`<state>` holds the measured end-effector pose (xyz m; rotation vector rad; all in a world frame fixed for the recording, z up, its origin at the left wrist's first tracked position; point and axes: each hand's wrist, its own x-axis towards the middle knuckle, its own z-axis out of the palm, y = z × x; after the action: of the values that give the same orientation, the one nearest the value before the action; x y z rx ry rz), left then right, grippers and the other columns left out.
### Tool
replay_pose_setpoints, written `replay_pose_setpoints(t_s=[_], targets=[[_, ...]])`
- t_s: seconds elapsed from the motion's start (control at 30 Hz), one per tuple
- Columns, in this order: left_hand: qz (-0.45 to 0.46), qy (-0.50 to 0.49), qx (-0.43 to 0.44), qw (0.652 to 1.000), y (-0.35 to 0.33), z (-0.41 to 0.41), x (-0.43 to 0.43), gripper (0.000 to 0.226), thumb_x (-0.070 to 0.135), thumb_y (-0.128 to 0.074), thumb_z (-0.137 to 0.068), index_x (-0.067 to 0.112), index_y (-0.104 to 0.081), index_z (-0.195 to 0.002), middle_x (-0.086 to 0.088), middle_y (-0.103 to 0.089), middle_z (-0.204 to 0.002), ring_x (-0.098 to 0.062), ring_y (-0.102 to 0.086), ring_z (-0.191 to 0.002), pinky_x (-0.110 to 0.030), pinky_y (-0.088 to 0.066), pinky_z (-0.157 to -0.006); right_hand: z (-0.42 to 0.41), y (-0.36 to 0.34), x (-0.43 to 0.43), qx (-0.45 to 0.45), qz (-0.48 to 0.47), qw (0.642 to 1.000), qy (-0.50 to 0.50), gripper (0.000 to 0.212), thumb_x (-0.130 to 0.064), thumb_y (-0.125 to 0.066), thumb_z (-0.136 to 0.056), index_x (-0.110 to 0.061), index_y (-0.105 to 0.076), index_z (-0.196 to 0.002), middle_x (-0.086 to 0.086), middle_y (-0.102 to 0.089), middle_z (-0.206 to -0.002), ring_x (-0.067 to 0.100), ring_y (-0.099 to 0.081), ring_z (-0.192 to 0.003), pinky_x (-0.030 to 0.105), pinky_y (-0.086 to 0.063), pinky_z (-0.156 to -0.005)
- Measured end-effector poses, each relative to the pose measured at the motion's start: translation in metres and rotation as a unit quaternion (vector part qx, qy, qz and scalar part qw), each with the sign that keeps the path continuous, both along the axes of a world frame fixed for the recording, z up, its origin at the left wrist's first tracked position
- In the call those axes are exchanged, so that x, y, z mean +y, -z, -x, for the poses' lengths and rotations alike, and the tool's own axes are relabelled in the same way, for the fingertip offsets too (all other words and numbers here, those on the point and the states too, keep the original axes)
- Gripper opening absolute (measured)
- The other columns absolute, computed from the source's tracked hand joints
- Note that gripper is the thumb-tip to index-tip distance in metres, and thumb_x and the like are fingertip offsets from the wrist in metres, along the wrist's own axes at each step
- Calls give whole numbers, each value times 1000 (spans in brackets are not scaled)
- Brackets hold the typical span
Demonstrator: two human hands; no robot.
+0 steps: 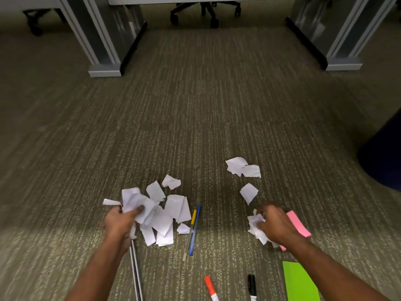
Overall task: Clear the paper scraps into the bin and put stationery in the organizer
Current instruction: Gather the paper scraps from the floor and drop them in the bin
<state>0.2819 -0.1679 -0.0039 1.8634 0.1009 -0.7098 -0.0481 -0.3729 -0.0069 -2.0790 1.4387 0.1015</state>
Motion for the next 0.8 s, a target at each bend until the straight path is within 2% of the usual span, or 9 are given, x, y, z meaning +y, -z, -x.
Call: replay_pose_setpoints(t_s=[0.1, 0.2, 0.27, 0.33, 0.43, 0.57, 0.63, 0.73, 0.8], targets=[[-20, 44, 58, 997, 10, 11, 1, 38, -11, -77, -74, -4, -63, -109, -22, -72, -99, -37, -71, -87, -44, -59, -74, -6, -9, 4, 13, -2, 1000, -5, 19, -13, -64, -77, -16, -72, -94, 8, -75, -96, 26, -69, -91, 31, -53, -70], [-69, 55, 29, 996, 18, 24, 3, 56, -2, -88, -56, -1, -64, -107, -20, -73, -101, -37, -72, -90, -51, -59, -83, -8, -12, 6, -20, 11, 1000, 7, 4, -13, -66, -74, -14, -67, -71, 2, -72, -71, 22, -69, -72, 32, -49, -59], [-98, 55, 11, 994, 20, 29, 2, 58, 3, -90, -50, 0, -64, -102, -18, -73, -98, -36, -71, -87, -52, -60, -80, -13, -16, 5, -54, -7, 998, 35, 18, -10, -70, -74, -20, -61, -62, -7, -62, -59, 8, -60, -61, 18, -41, -50], [-110, 65, 10, 992, 20, 32, 0, 58, 5, -91, -47, -2, -68, -99, -19, -73, -94, -36, -72, -84, -54, -61, -77, -20, -25, 6, -81, -10, 996, 44, 18, -10, -74, -73, -22, -63, -66, -10, -62, -62, 5, -58, -62, 15, -38, -51], [-117, 75, 3, 990, 27, 29, -1, 74, 21, -89, -27, -1, -71, -96, -20, -75, -90, -37, -74, -78, -59, -61, -70, -22, -30, -4, -125, -41, 988, 86, 16, -6, -81, -68, -16, -70, -74, -1, -70, -72, 17, -64, -67, 28, -45, -58], [-168, 68, -40, 983, 24, 34, 2, 55, 9, -92, -50, -4, -69, -98, -20, -74, -91, -35, -72, -82, -40, -57, -69, -14, -43, -24, -141, -145, 968, 149, 34, 5, -86, -61, -13, -70, -84, 10, -71, -81, 26, -66, -72, 38, -55, -67], [-179, 72, -38, 980, 26, 37, 4, 49, 9, -92, -57, -7, -69, -97, -21, -73, -92, -36, -71, -83, -33, -50, -63, -11, -55, -32, -156, -176, 958, 165, 37, 8, -86, -61, -10, -69, -89, 13, -71, -86, 27, -67, -73, 35, -57, -61], [-202, 83, -41, 975, 27, 36, 5, 38, 10, -90, -62, -13, -69, -84, -29, -72, -86, -37, -69, -73, -32, -42, -55, -10, -71, -36, -241, -207, 921, 224, 40, 12, -80, -68, -7, -65, -100, 17, -71, -92, 24, -68, -66, 24, -52, -43], [-213, 85, -47, 972, 29, 36, 5, 36, 9, -88, -64, -14, -67, -81, -30, -70, -84, -34, -63, -67, -34, -40, -55, -11, -73, -39, -303, -209, 887, 279, 40, 11, -79, -69, -2, -65, -104, 21, -72, -94, 27, -69, -67, 28, -55, -48]])
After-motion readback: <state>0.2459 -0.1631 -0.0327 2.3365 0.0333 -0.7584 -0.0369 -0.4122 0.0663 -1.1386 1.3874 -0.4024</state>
